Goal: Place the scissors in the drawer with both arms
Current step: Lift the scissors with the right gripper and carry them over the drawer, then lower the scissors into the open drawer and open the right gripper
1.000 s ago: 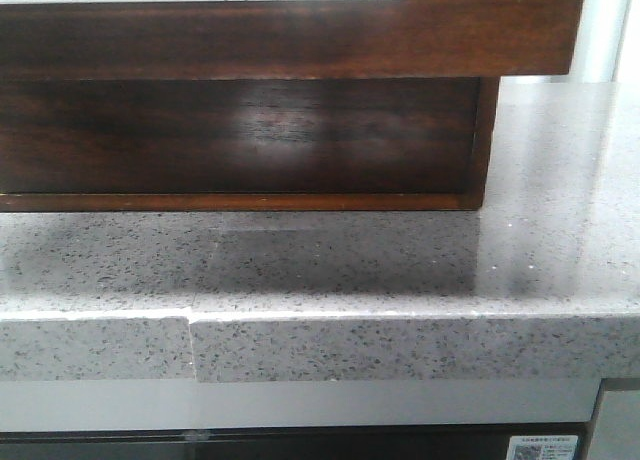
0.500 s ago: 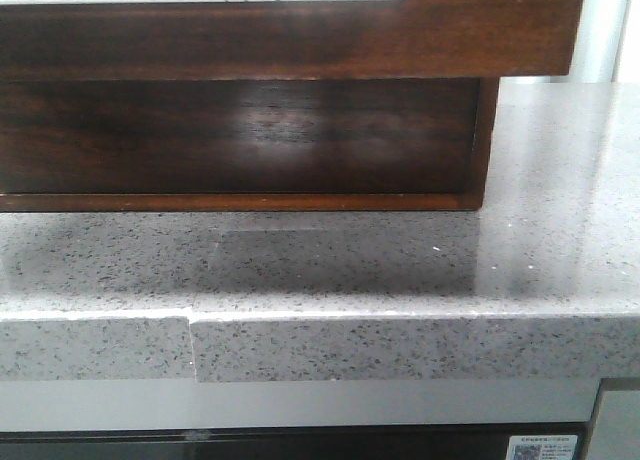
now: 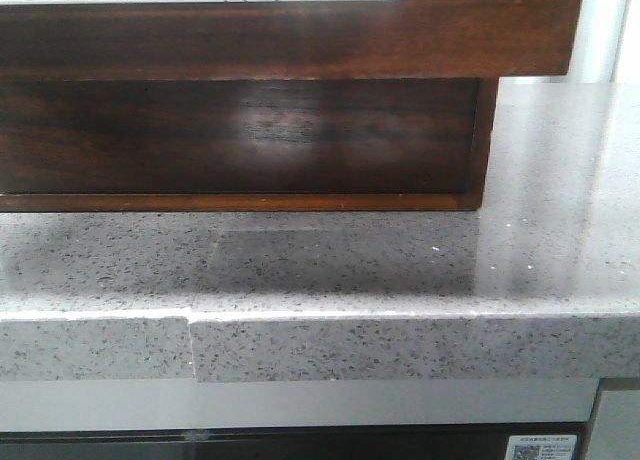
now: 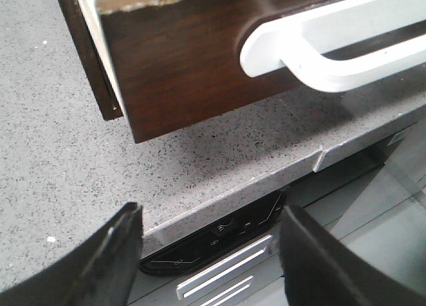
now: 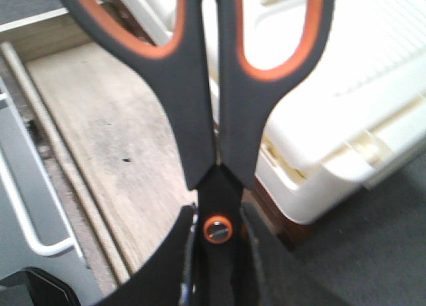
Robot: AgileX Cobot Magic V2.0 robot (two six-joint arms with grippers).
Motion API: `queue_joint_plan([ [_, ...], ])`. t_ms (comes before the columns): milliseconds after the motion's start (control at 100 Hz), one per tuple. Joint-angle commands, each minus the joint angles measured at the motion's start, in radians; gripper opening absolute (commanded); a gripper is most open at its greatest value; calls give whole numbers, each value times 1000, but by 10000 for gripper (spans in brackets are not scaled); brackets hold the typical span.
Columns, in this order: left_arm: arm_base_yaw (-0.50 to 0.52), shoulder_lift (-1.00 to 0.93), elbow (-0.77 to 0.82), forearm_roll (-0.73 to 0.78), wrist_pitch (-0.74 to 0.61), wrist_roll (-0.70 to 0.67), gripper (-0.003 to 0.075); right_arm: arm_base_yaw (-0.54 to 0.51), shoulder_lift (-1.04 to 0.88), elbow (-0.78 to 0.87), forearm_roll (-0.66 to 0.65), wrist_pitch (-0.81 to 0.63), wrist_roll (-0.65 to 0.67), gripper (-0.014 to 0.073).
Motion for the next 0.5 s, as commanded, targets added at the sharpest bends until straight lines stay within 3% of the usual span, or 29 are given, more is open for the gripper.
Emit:
queue_joint_plan([
  [0,-10,11,-32,-23,-69,-10,419,64,3,-27,32,-82,-81,-33],
  [490,-10,11,-32,-23,-69,-10,419,176,168,-27,8,-31,-230,-32],
])
